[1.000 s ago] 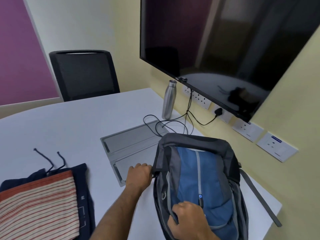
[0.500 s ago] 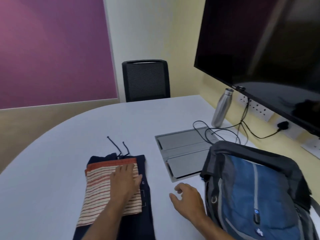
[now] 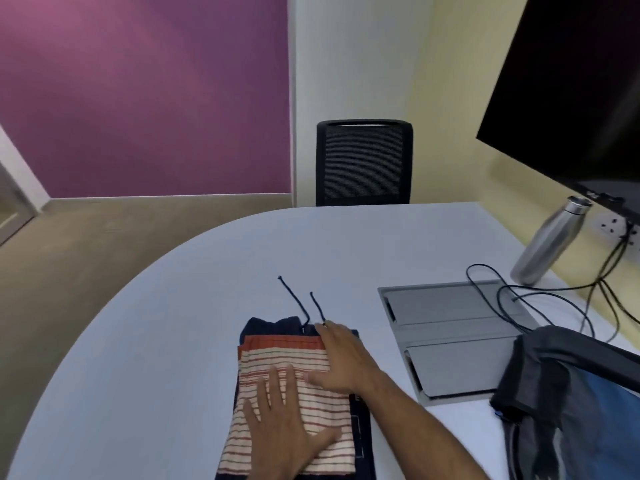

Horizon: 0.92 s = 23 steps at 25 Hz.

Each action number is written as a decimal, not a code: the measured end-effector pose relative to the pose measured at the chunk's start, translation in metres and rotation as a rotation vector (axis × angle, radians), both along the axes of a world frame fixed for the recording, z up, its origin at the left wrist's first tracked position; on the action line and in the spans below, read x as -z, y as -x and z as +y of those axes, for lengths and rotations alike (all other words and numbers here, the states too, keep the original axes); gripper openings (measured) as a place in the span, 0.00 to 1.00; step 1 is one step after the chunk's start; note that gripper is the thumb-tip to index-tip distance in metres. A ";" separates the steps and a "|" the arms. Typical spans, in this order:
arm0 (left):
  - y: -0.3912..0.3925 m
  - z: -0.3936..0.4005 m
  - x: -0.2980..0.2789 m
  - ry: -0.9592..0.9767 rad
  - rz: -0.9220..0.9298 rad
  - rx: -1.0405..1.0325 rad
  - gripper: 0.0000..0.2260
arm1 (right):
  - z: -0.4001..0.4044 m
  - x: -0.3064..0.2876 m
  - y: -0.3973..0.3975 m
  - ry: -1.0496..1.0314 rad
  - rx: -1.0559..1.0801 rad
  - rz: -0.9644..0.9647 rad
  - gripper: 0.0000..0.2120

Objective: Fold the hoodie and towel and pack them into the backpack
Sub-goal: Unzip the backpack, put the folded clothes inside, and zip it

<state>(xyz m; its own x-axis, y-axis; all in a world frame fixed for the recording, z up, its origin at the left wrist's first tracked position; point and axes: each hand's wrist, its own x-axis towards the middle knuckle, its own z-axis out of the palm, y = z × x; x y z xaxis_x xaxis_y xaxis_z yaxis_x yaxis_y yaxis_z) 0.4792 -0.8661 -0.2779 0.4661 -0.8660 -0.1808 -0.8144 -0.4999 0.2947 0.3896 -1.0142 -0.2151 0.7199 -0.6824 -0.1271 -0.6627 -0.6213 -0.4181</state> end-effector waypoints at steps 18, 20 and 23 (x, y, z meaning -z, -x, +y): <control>-0.076 -0.066 -0.063 -0.303 -0.432 0.859 0.56 | 0.028 0.011 0.037 -0.246 0.322 0.226 0.19; -0.068 -0.066 -0.068 -0.246 -0.526 0.849 0.48 | 0.046 0.007 0.045 -0.314 0.335 0.197 0.20; -0.058 -0.064 -0.064 -0.150 -0.543 0.757 0.42 | 0.087 0.005 0.043 -0.493 0.436 0.080 0.21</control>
<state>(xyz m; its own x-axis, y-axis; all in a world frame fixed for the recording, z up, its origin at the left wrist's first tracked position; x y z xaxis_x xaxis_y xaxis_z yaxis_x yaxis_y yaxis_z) 0.5375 -0.9297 -0.2138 -0.1575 -0.9585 -0.2377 -0.9453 0.2160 -0.2445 0.3467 -0.9269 -0.2204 0.3666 -0.7573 -0.5405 -0.8509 -0.0380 -0.5240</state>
